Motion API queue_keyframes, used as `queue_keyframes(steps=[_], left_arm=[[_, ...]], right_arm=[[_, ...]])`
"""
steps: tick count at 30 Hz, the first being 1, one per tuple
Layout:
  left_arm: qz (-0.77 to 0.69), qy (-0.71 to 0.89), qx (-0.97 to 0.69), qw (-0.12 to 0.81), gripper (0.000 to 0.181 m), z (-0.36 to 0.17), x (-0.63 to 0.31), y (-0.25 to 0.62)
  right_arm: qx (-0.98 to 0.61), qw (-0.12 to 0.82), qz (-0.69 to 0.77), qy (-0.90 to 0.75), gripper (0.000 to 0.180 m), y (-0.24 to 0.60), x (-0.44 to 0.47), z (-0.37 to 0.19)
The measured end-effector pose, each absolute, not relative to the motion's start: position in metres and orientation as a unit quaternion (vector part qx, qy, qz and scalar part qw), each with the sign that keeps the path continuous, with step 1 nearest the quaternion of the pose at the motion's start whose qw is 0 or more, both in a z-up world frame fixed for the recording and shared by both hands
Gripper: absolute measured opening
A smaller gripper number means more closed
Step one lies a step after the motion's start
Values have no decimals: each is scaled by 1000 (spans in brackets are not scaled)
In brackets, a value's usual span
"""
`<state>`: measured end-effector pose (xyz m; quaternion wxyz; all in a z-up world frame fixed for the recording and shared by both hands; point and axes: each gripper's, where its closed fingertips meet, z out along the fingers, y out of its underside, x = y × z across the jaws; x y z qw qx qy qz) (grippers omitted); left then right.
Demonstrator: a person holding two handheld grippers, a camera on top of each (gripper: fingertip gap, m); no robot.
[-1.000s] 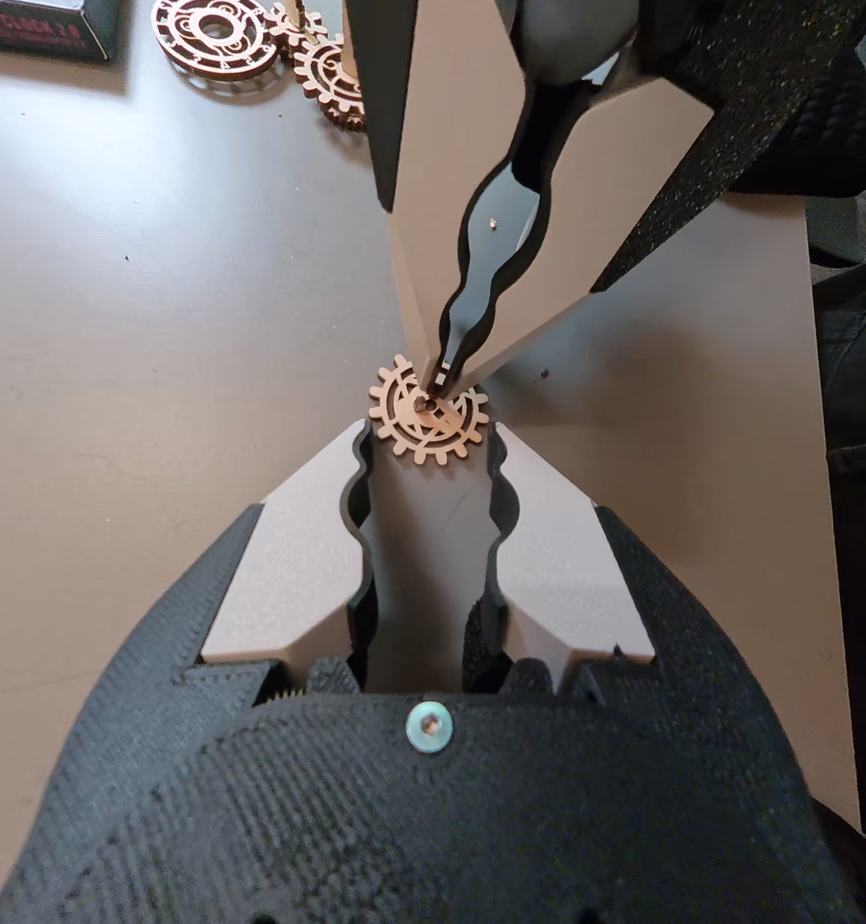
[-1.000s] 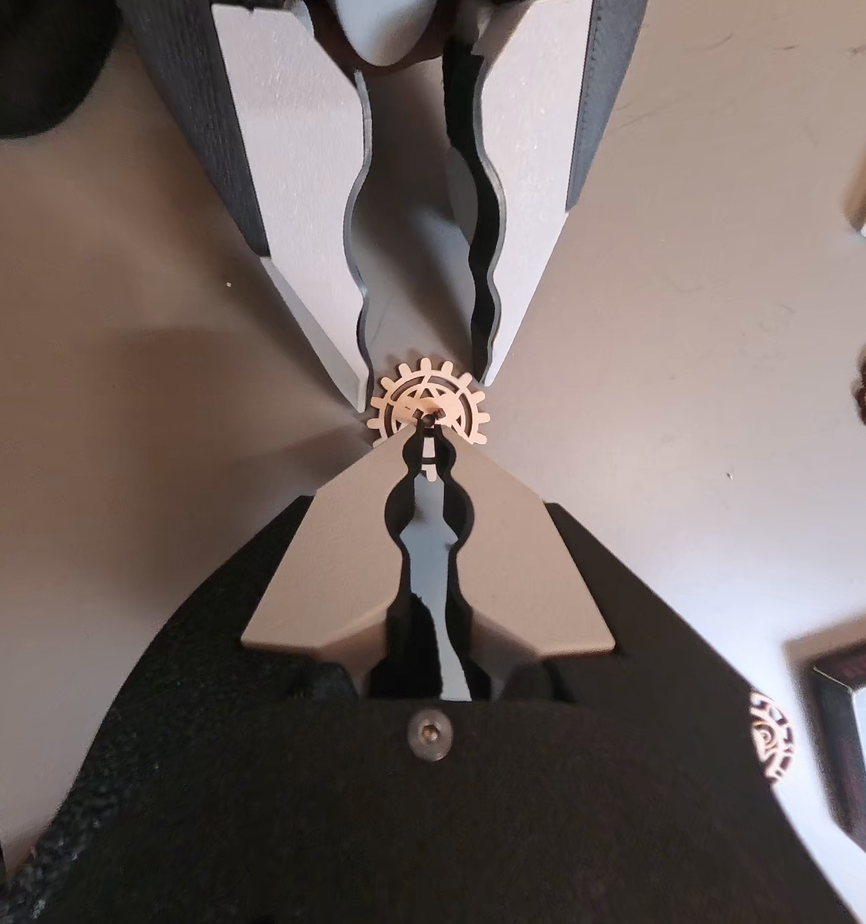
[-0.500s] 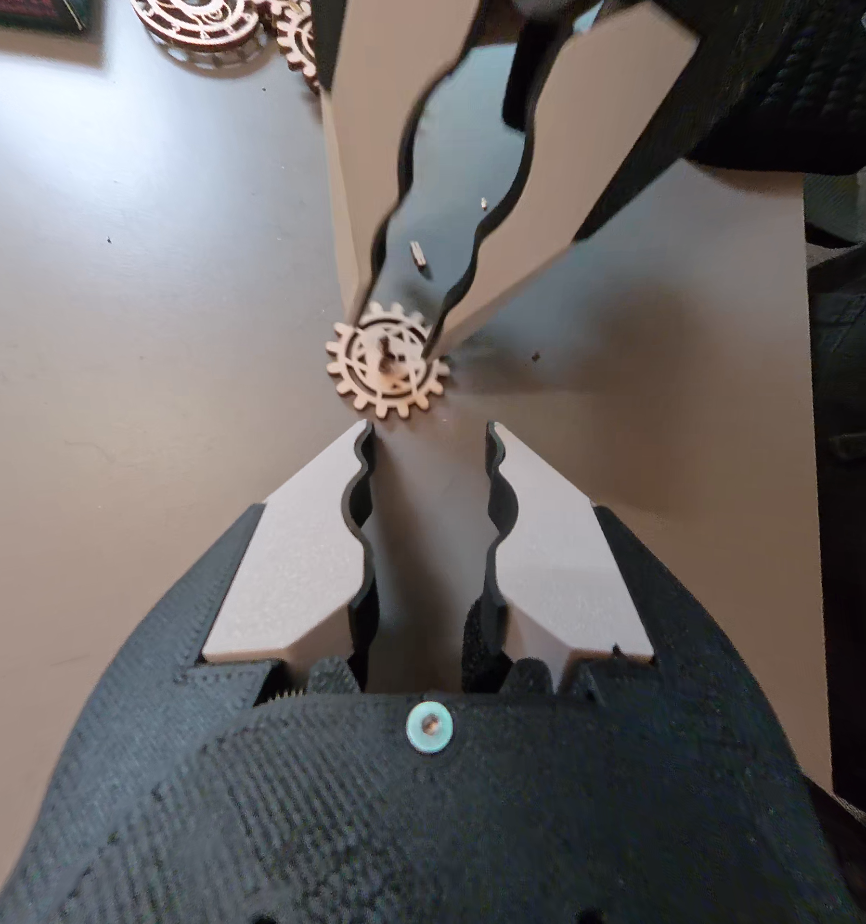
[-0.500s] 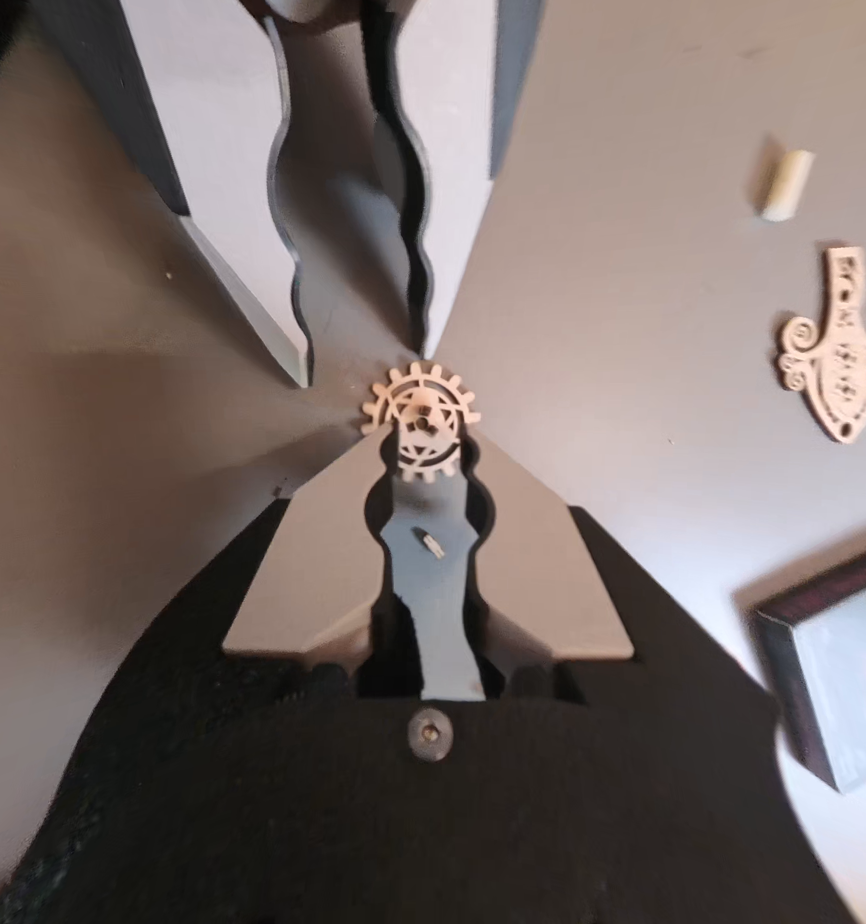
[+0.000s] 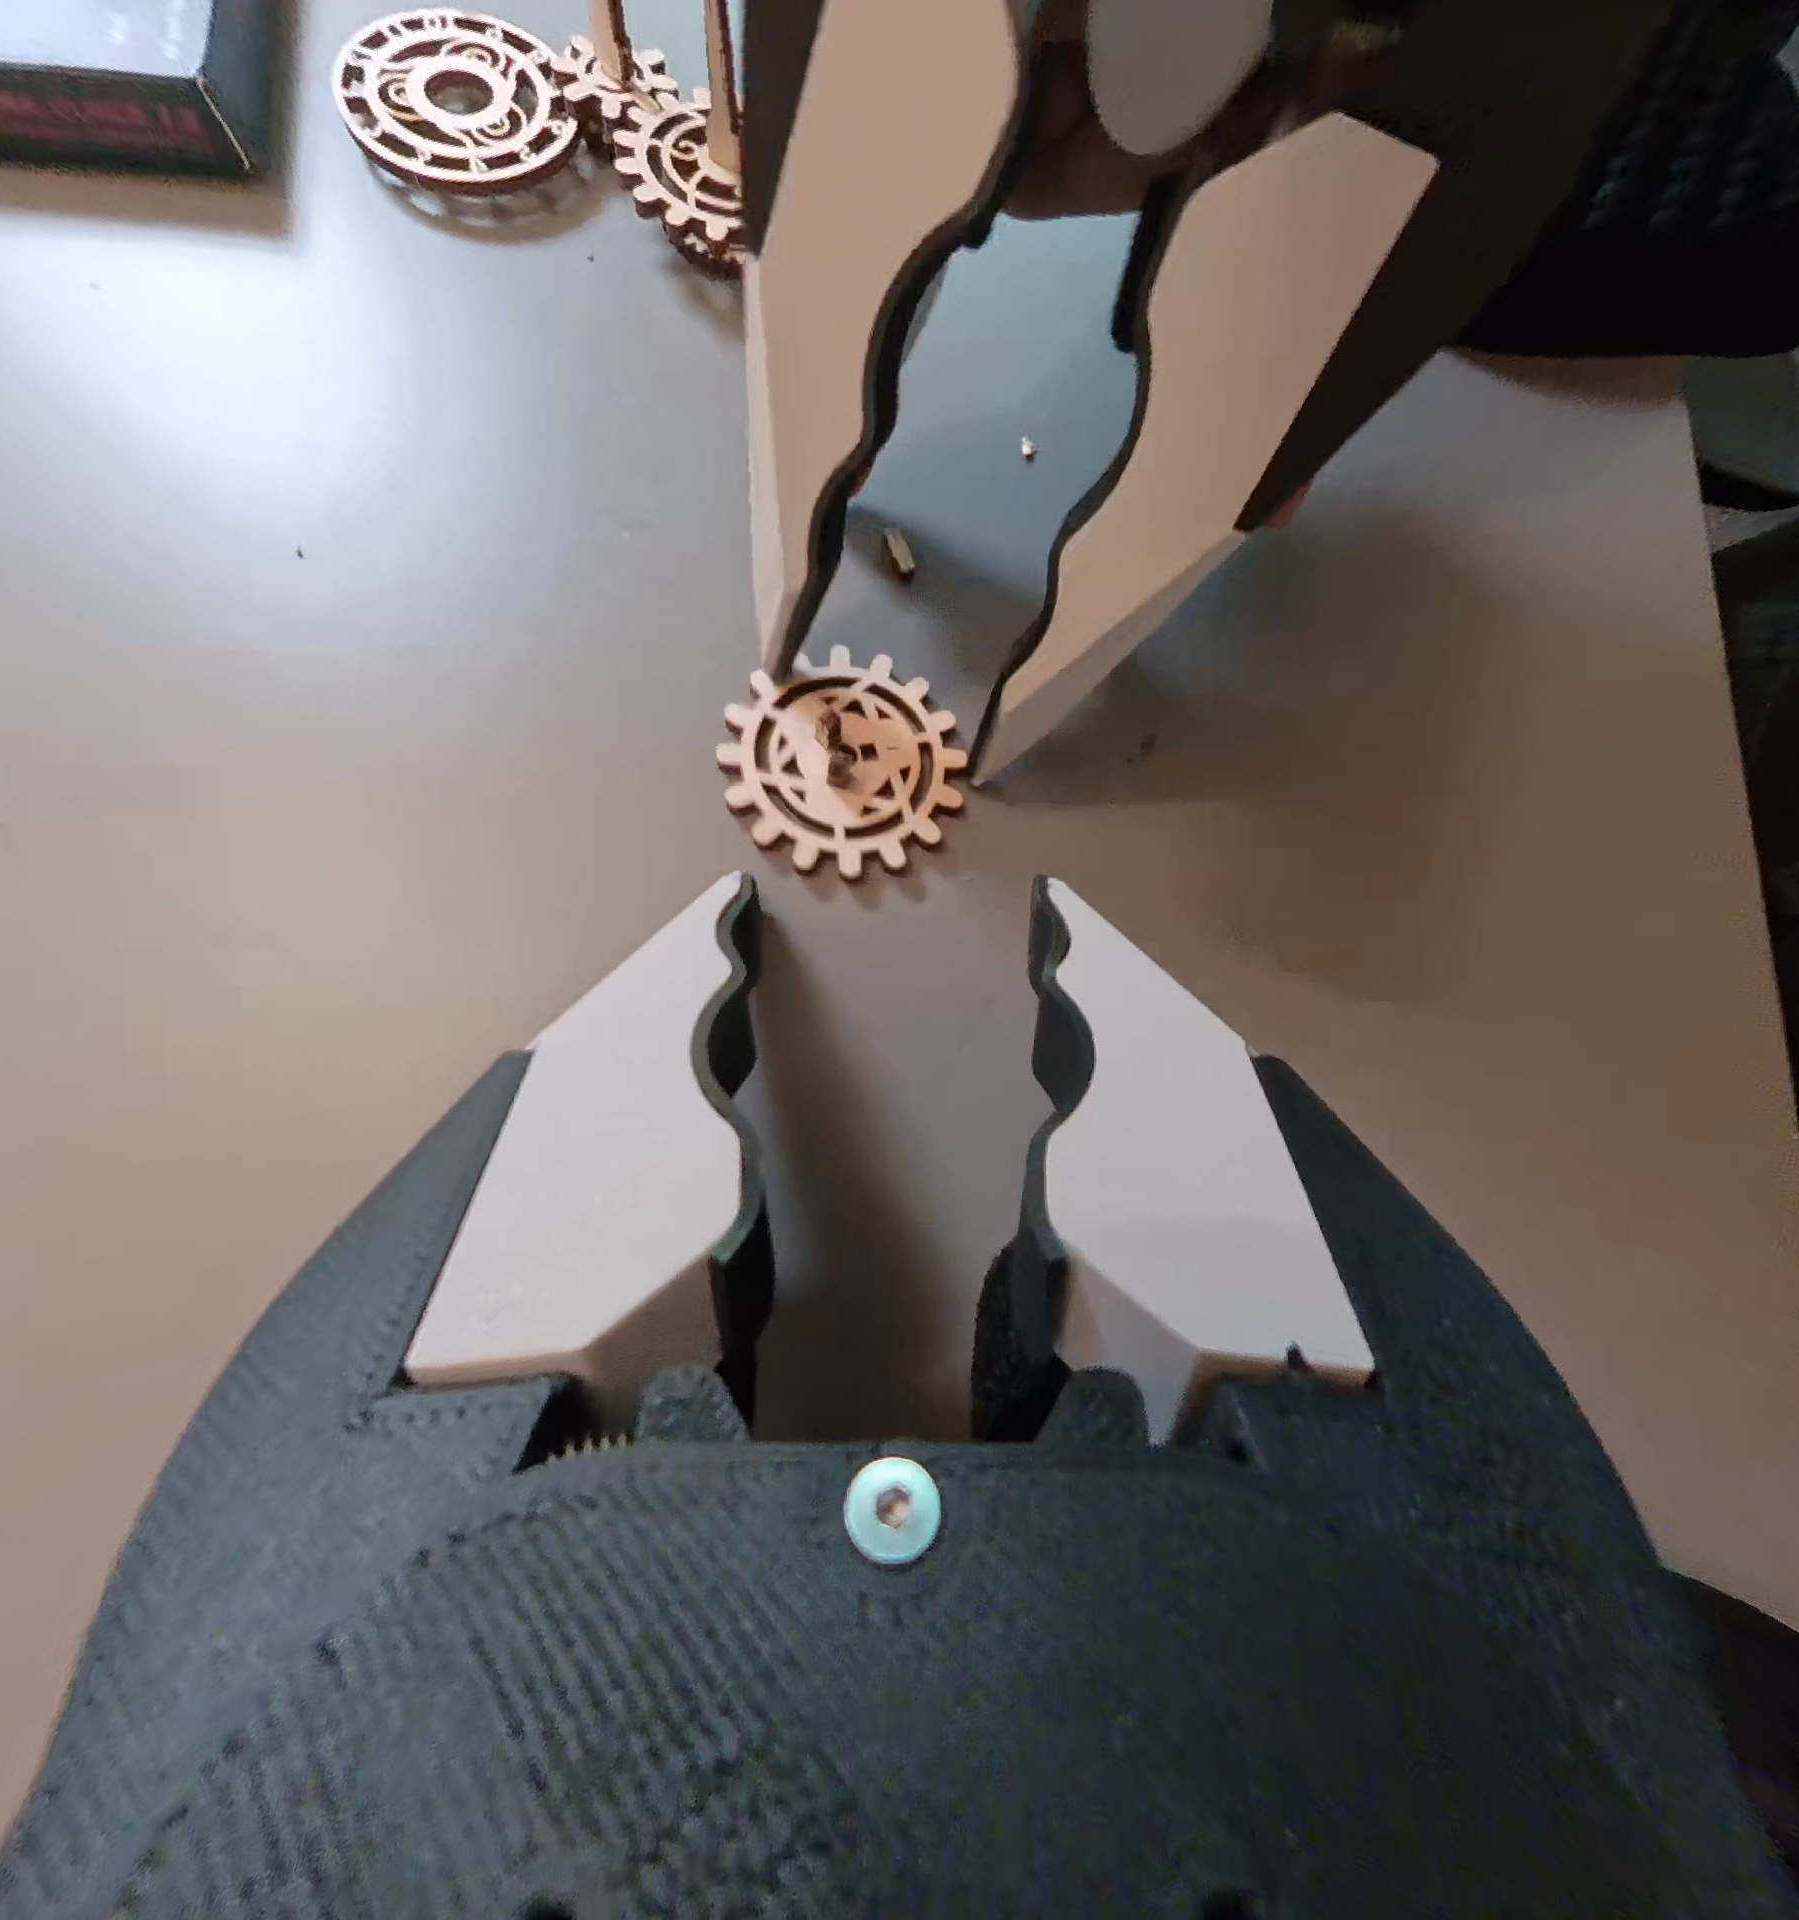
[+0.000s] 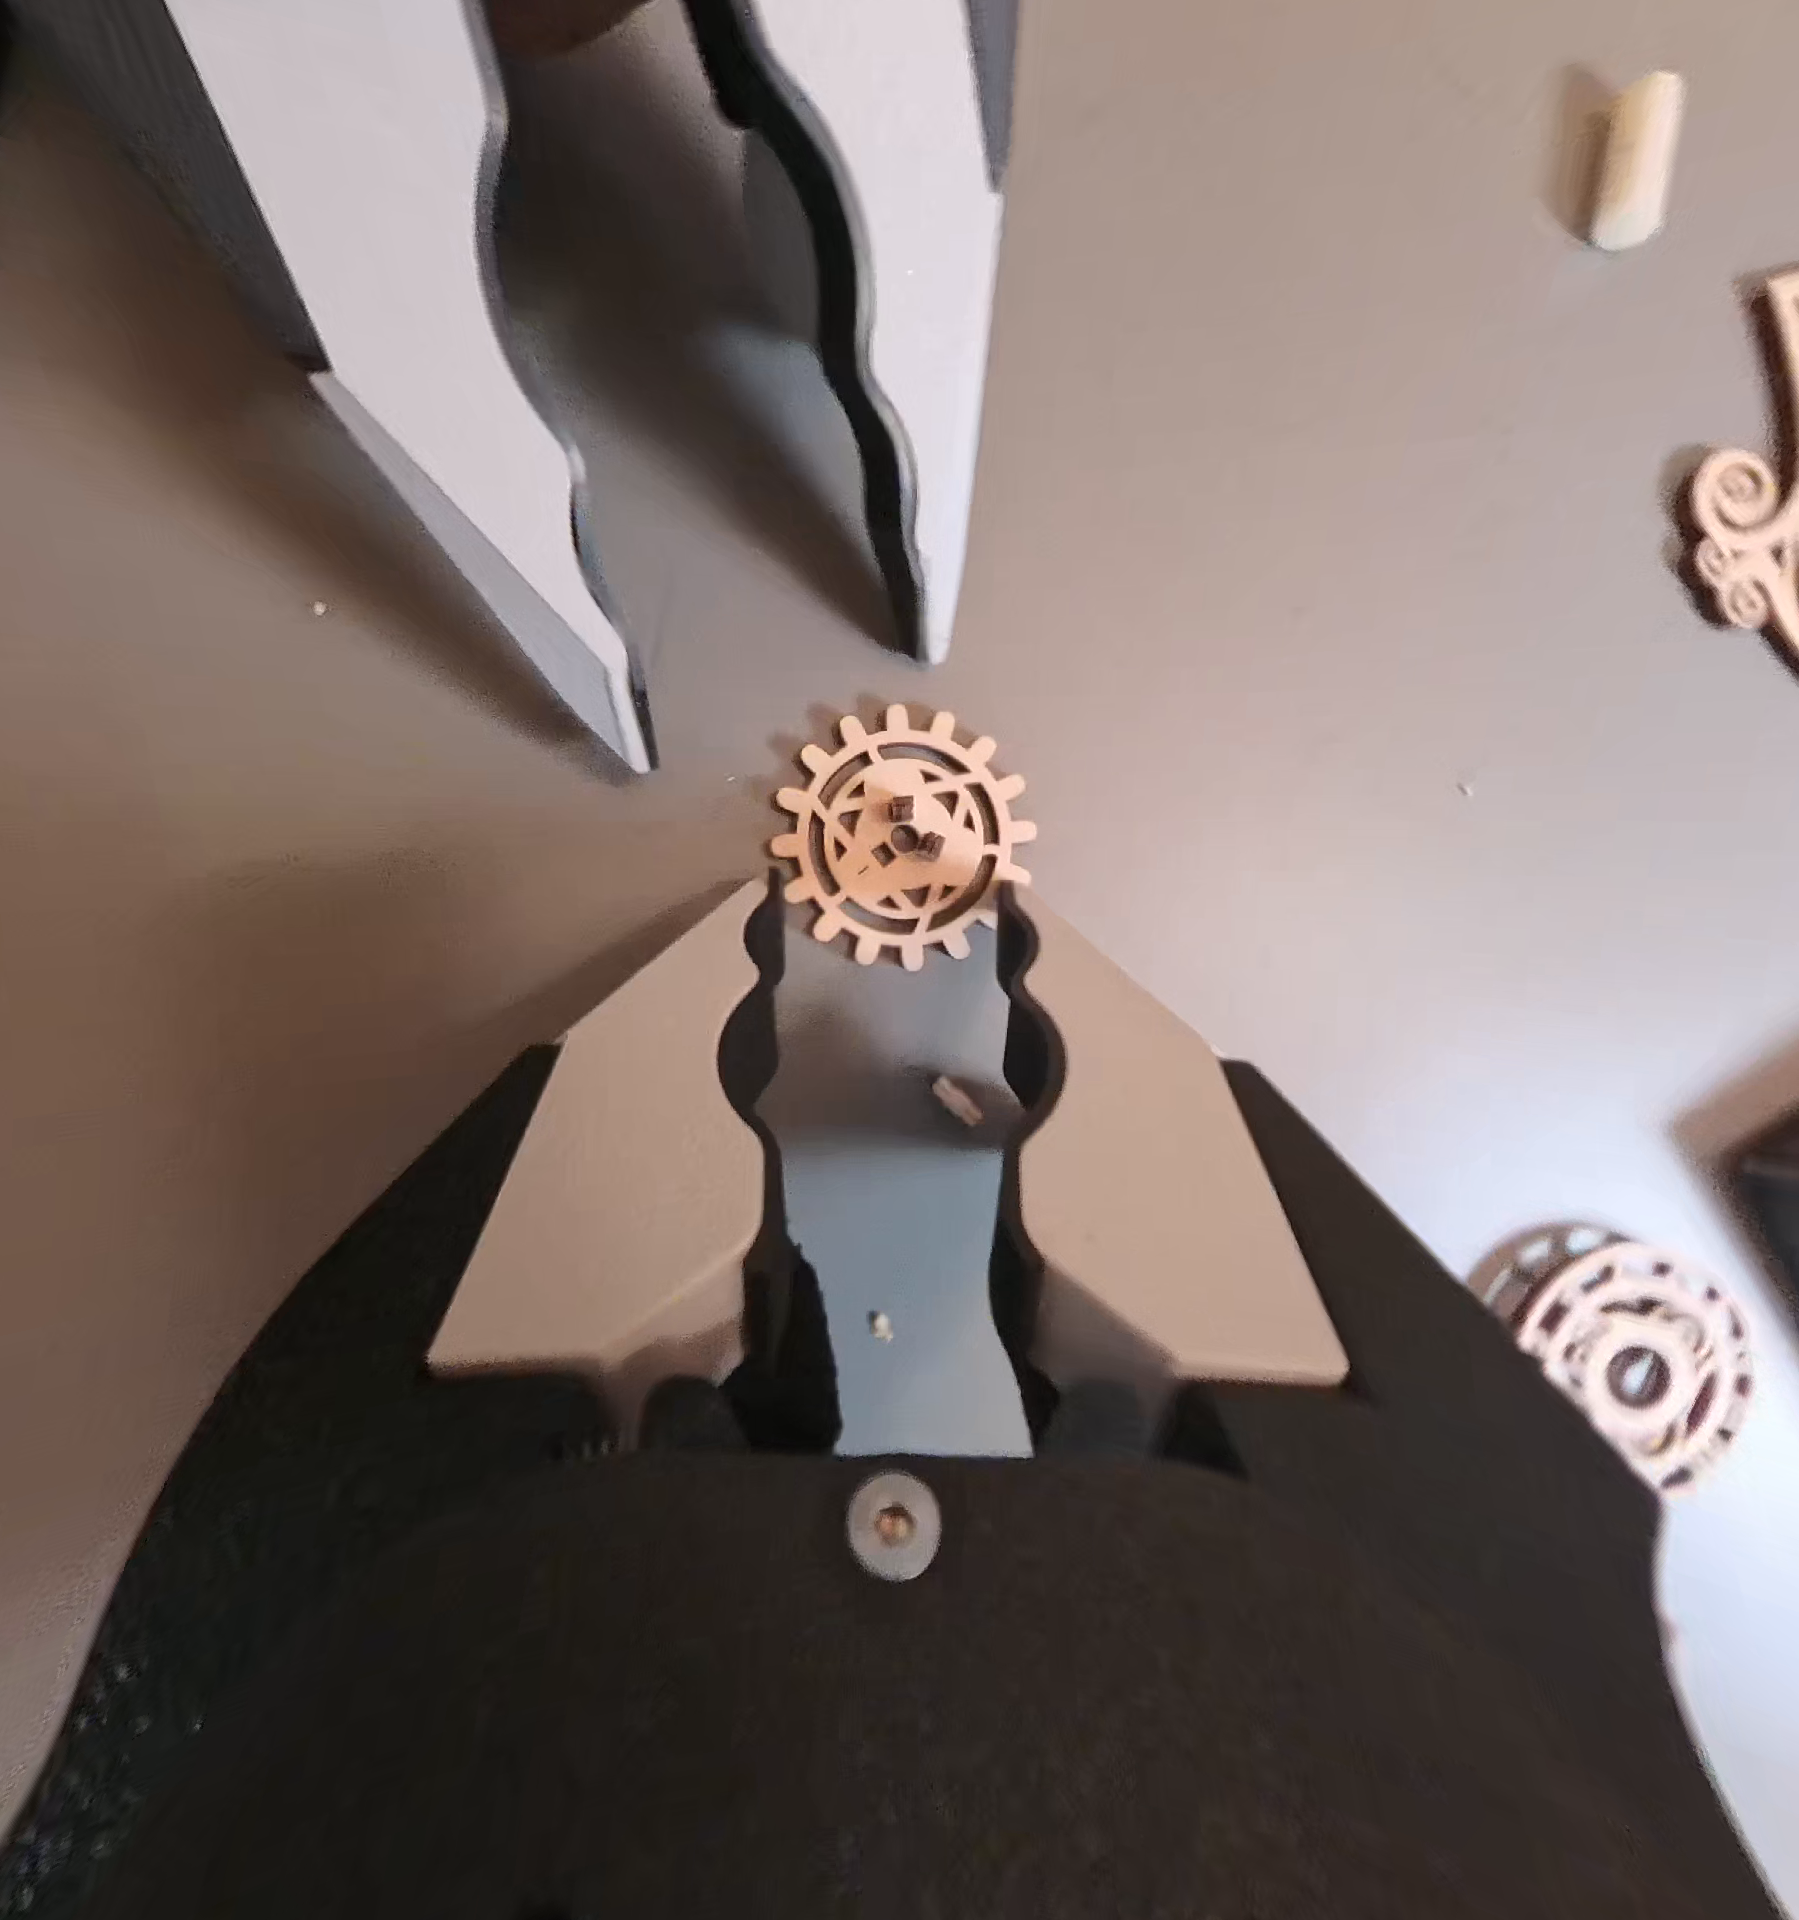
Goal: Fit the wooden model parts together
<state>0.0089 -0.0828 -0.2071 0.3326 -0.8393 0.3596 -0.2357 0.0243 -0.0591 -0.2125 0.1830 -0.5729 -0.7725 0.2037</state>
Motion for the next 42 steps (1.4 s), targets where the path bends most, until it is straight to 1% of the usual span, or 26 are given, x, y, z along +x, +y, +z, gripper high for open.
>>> queue_keyframes(steps=[1, 5, 7, 13, 15, 19, 25, 29, 32, 36, 39, 42], left_arm=[[-230, 365, -837, 336, 52, -207, 9, -83], [-223, 388, -825, 346, 57, -206, 14, -84], [-229, 393, -820, 348, 55, -207, 19, -84], [-213, 384, -827, 350, 44, -210, 18, -79], [-208, 381, -831, 349, 40, -210, 17, -78], [-205, 383, -831, 349, 38, -210, 18, -77], [-197, 375, -832, 358, 36, -211, 16, -75], [-195, 378, -831, 359, 40, -210, 17, -75], [-202, 373, -826, 371, 39, -204, 16, -74], [-254, 368, -799, 403, 26, -183, 29, -77], [-286, 366, -778, 423, 15, -169, 38, -80], [-294, 365, -768, 436, 9, -162, 40, -81]], right_arm=[[-546, 170, 207, -794, 38, -62, 23, -212], [-369, 116, 211, -898, 38, -71, 27, -212], [-329, 121, 226, -909, 38, -72, 22, -206], [-370, 149, 238, -886, 40, -58, 38, -193], [-393, 152, 234, -876, 35, -52, 52, -195], [-420, 167, 204, -868, 18, -38, 67, -201], [-426, 148, 197, -870, 10, -33, 64, -212], [-415, 138, 199, -877, 3, -39, 62, -214], [-412, 142, 206, -876, 1, -44, 61, -210], [-408, 188, 257, -856, 1, -61, 45, -183], [-388, 218, 263, -856, 1, -71, 36, -167], [-375, 224, 261, -861, 1, -79, 32, -161]])
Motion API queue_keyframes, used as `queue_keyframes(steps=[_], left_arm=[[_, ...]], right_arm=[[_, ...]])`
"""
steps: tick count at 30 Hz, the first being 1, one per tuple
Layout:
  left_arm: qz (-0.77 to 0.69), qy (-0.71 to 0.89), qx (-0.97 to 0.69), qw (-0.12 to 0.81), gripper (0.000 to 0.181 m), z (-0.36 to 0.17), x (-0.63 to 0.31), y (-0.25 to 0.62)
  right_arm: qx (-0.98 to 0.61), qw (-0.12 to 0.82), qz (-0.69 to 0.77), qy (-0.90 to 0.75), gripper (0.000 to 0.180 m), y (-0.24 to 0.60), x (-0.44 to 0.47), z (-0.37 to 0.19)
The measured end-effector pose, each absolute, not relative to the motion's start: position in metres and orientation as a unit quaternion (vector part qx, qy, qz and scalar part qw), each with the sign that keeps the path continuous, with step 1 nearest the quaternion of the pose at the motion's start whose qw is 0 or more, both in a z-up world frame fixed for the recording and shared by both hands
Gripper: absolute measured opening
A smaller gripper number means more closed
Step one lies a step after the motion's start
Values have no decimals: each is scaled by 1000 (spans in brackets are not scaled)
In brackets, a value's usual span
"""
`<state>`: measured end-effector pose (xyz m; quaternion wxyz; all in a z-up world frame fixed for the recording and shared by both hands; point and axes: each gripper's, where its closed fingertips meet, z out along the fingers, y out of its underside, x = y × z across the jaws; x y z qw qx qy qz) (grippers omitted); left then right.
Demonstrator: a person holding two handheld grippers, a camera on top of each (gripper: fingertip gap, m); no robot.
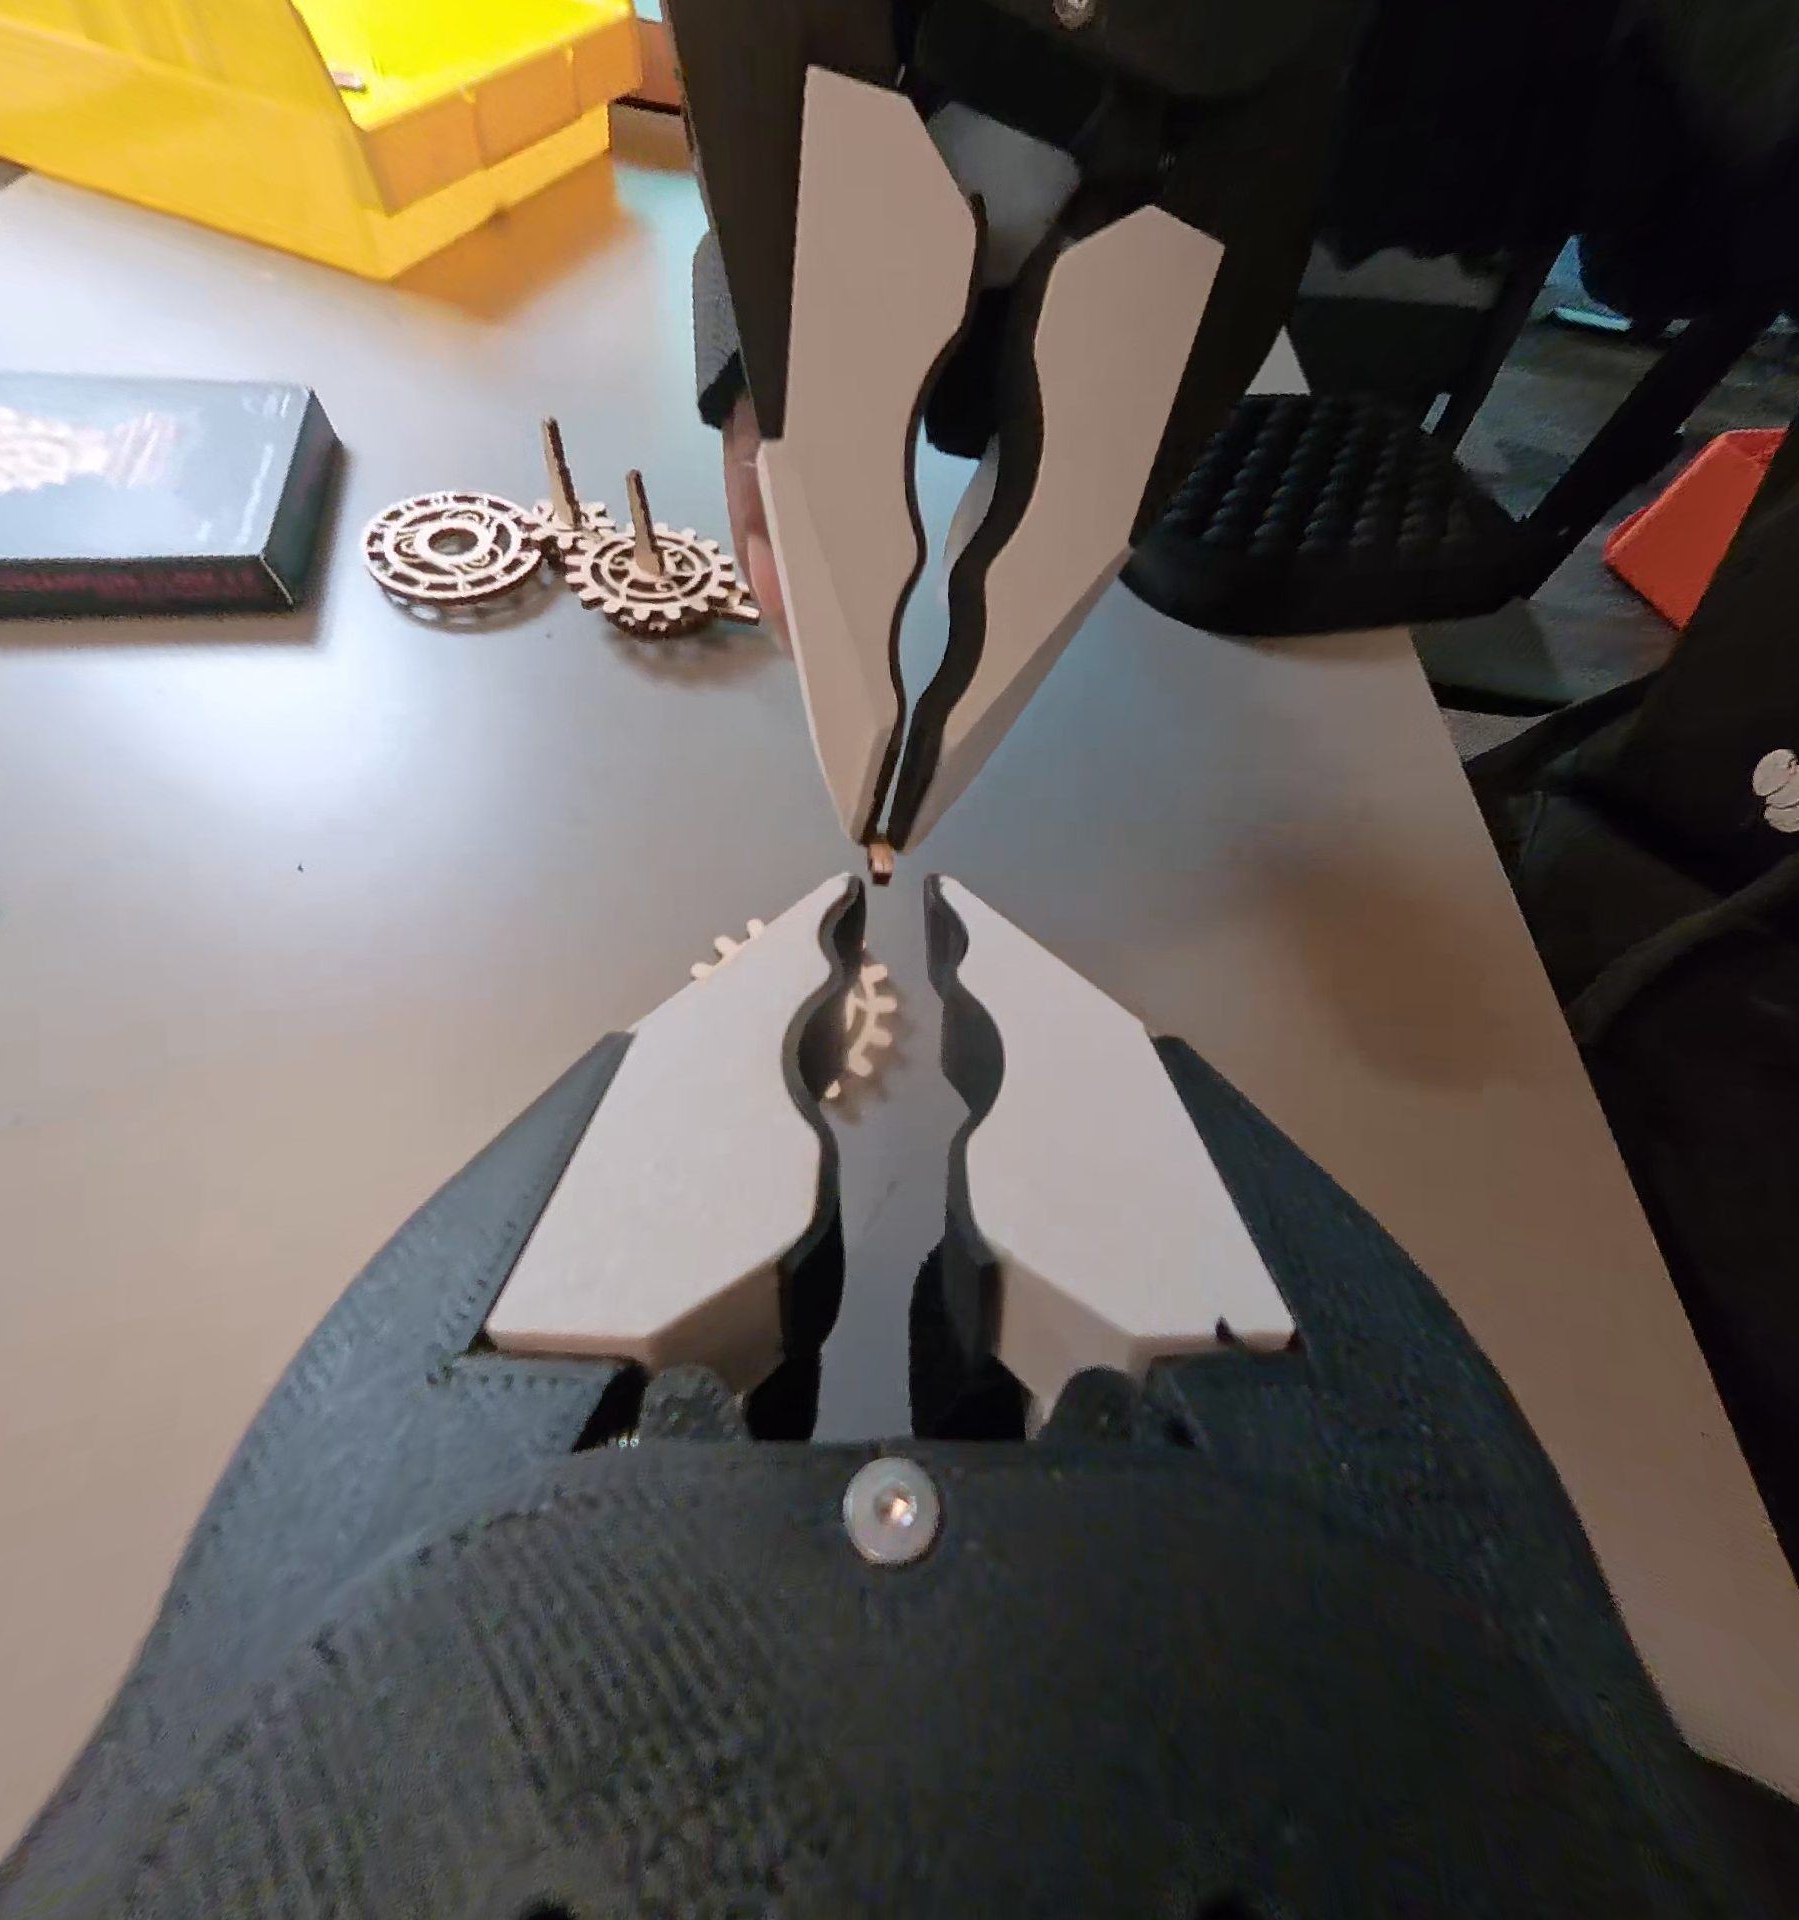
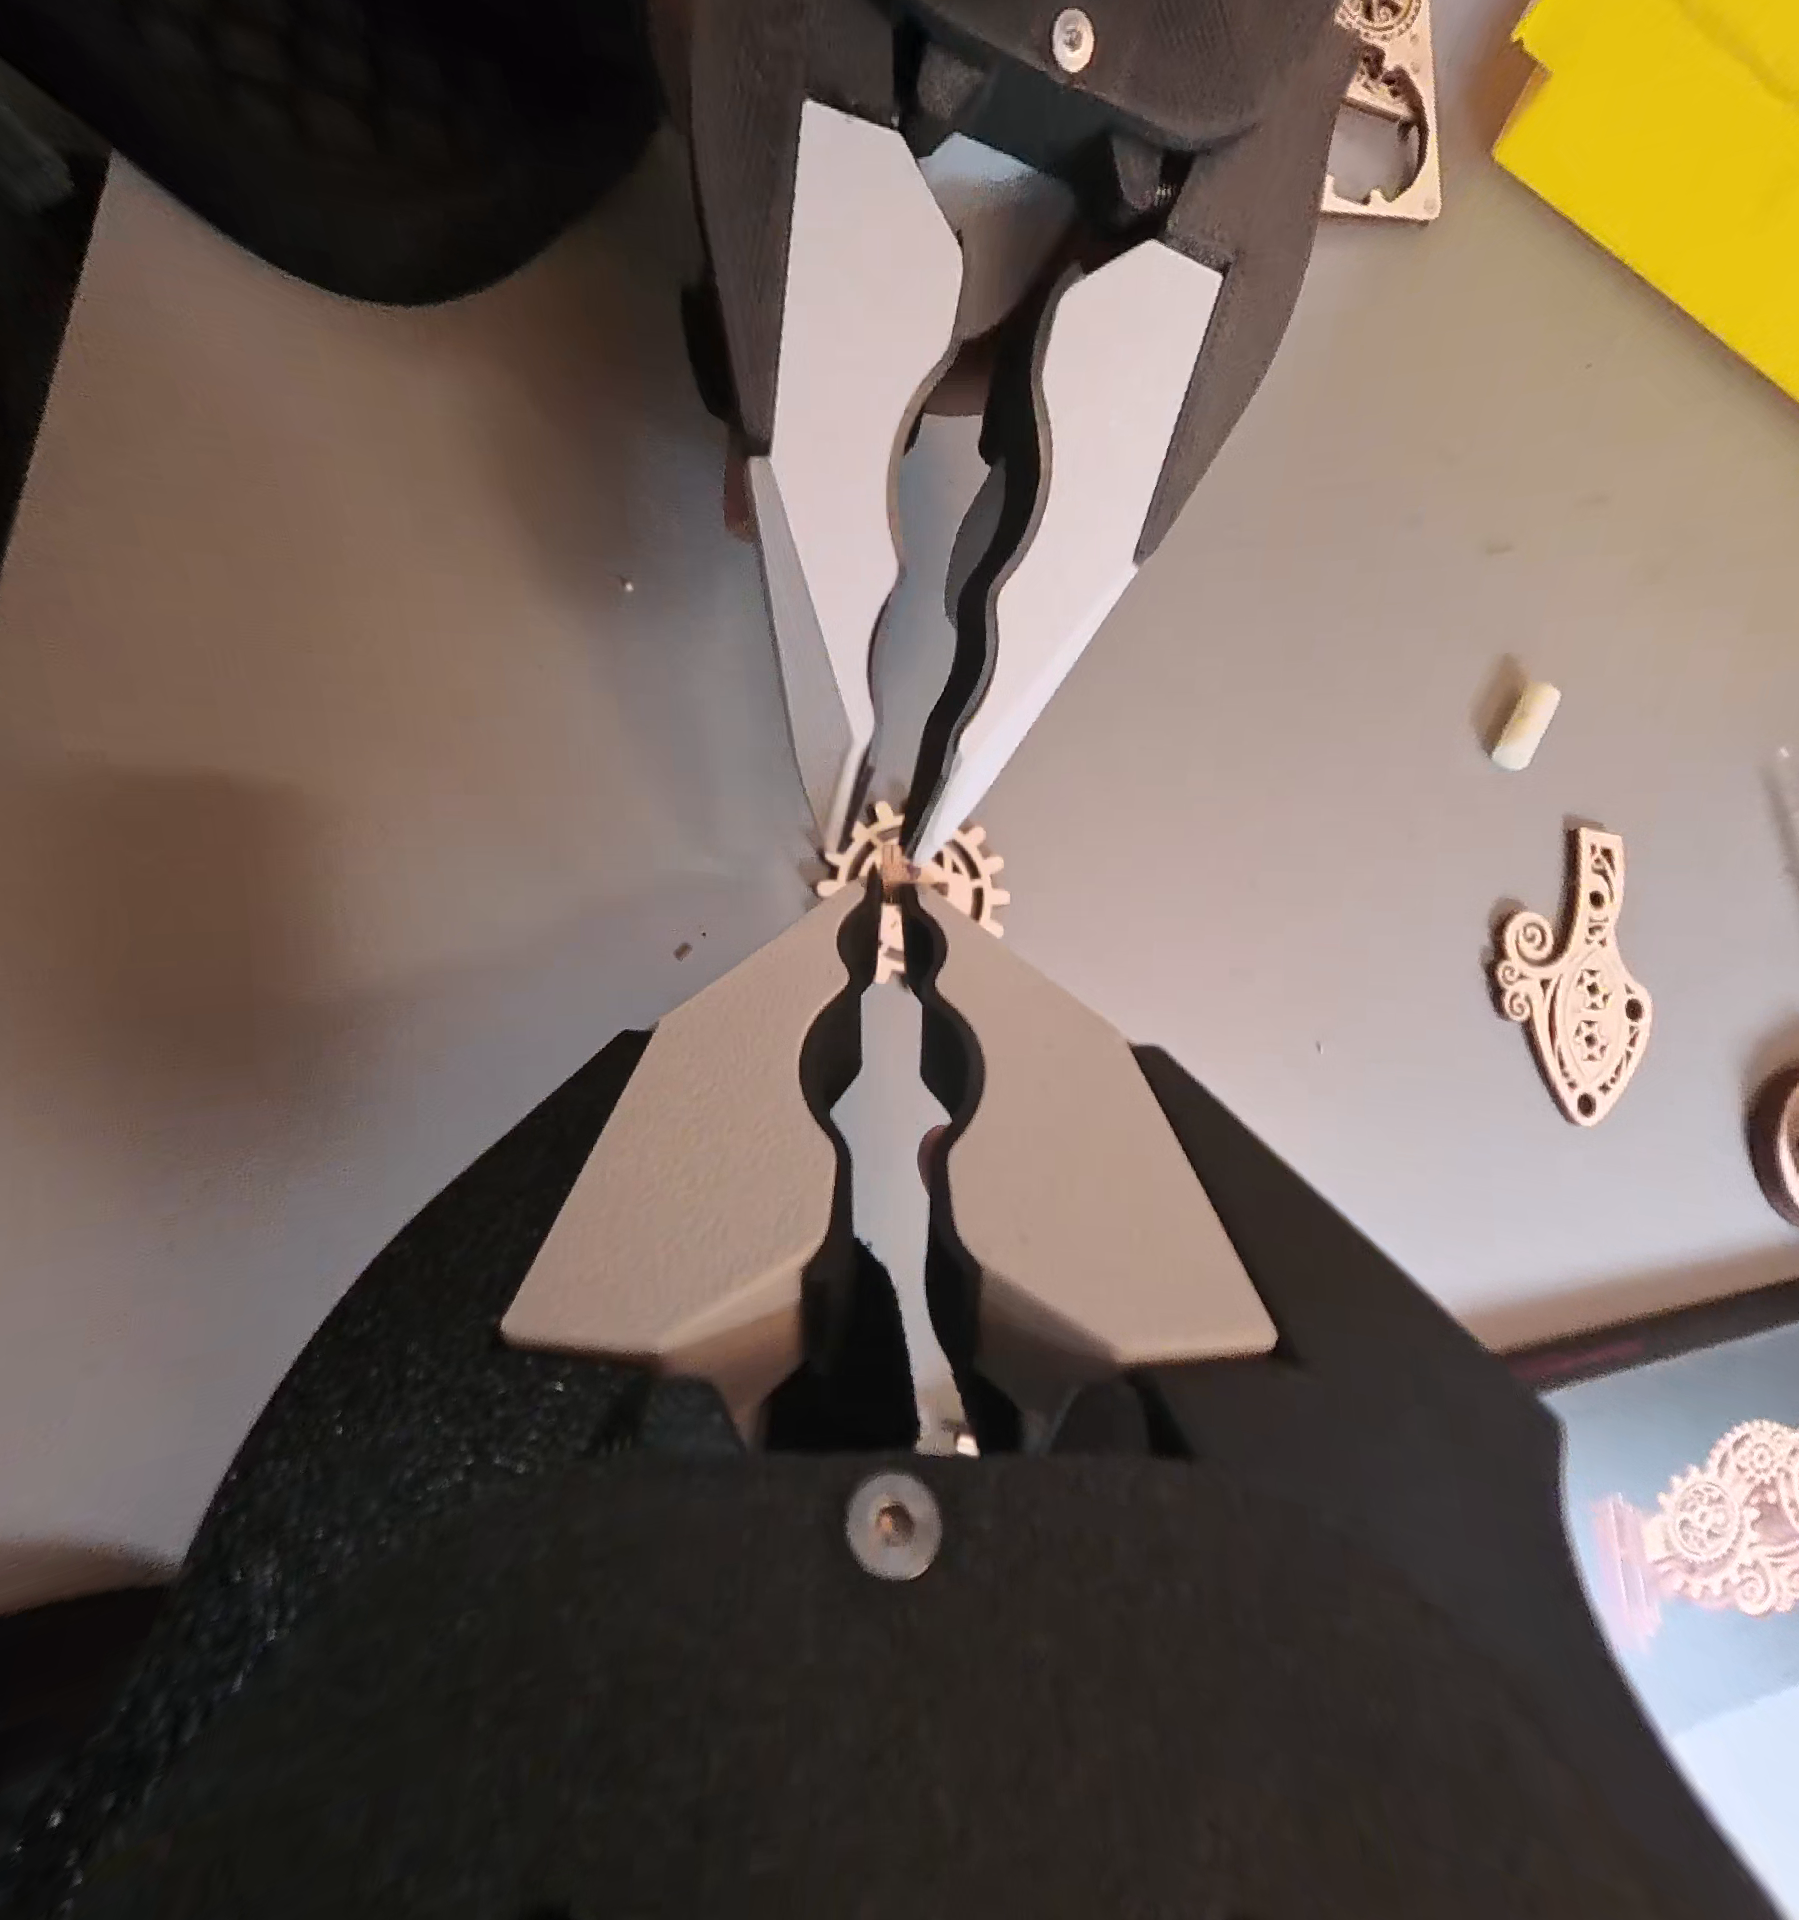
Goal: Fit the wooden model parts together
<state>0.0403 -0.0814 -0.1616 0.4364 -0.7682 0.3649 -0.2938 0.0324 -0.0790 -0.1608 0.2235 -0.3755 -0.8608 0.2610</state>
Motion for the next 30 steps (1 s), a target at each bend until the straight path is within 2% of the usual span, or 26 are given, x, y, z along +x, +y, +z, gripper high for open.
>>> queue_keyframes(steps=[10, 17, 23, 30], left_arm=[[-324, 347, -760, 443, 2, -154, 41, -82], [-466, 259, -702, 473, 2, -118, 36, -82], [-500, 242, -673, 487, 2, -104, 35, -84], [-500, 242, -663, 502, 1, -98, 32, -85]], right_arm=[[-369, 233, 273, -857, 1, -85, 31, -153], [-408, 270, 418, -765, 3, -85, 25, -116], [-424, 264, 503, -705, 1, -89, 23, -97], [-428, 265, 515, -694, 3, -87, 22, -91]])
